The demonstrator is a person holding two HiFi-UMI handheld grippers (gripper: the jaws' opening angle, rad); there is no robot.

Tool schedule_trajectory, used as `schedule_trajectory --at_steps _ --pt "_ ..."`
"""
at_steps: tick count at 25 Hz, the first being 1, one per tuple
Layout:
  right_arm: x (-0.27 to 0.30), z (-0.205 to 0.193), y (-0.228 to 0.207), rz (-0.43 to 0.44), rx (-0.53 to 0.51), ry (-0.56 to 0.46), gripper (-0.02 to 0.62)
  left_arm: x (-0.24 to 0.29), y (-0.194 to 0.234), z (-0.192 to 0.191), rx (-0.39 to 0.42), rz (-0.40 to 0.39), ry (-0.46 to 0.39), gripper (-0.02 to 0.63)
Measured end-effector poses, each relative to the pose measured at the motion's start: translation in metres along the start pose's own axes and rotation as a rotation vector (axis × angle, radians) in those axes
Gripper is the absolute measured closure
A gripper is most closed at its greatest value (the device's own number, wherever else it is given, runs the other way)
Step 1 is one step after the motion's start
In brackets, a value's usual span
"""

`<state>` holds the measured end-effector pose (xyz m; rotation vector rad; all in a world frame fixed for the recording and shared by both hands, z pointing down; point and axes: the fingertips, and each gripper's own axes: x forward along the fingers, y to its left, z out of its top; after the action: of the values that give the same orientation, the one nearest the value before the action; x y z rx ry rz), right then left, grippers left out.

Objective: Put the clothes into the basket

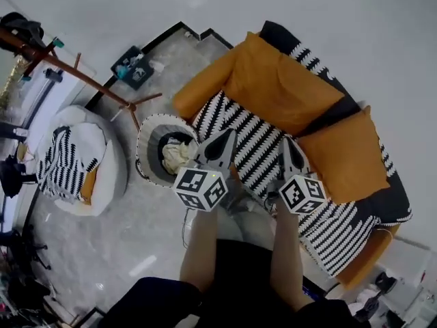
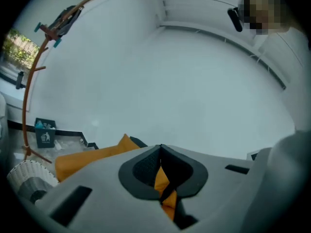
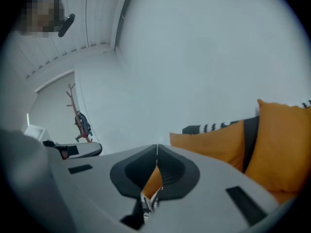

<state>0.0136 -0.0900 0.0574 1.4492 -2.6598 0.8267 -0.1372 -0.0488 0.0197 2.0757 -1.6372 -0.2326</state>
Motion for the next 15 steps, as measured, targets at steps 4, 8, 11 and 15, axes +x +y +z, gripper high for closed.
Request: schedule_trajectory --at_steps 4,8,11,15 --pt "-0.057 0.077 -0.061 -0.142 -0.026 -0.110 0.581 0.044 -0.077 0.029 0.068 -0.084 0.022 0.597" --pt "-0.112 0.142 -0.096 -0.230 -0.039 -0.256 0.583 0.078 -0.153 0.047 0.139 -0.205 0.027 0.597" --pt "-0.150 0.182 -0.111 -0.271 -0.088 -0.325 0.582 0.101 -0.214 0.059 0.186 -0.309 0.018 0.597" --pt "-0.196 0.232 -0.132 -0.362 -0.149 -0.390 0.583 0.115 -0.299 0.072 0.257 -0.445 -0.020 0.597"
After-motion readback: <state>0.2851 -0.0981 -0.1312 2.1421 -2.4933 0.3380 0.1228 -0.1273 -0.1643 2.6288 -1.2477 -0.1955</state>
